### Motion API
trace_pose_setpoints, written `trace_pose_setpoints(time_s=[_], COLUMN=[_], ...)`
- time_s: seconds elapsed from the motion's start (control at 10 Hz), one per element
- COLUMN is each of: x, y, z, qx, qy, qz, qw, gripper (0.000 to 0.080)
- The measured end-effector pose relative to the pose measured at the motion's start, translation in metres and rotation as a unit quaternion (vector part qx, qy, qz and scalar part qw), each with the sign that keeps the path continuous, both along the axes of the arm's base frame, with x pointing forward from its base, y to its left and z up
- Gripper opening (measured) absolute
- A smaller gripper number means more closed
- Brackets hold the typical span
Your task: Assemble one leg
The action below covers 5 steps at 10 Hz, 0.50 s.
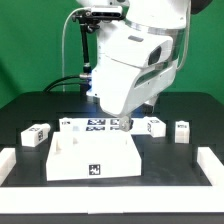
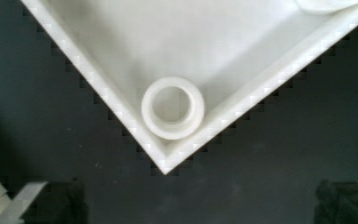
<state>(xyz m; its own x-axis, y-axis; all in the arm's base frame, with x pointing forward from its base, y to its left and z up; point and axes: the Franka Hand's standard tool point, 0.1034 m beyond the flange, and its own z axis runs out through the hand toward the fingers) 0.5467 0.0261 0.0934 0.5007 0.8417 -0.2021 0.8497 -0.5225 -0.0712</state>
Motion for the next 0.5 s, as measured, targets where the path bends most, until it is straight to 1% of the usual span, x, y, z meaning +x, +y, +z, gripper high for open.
trace_pose_setpoints(time_s=[0.5], x=[-0.0002], y=[0.0002], z=[-0.0003], qx=[0.001], qy=[0.000], qz=[-0.001], qw=[1.000], gripper=[0.0650])
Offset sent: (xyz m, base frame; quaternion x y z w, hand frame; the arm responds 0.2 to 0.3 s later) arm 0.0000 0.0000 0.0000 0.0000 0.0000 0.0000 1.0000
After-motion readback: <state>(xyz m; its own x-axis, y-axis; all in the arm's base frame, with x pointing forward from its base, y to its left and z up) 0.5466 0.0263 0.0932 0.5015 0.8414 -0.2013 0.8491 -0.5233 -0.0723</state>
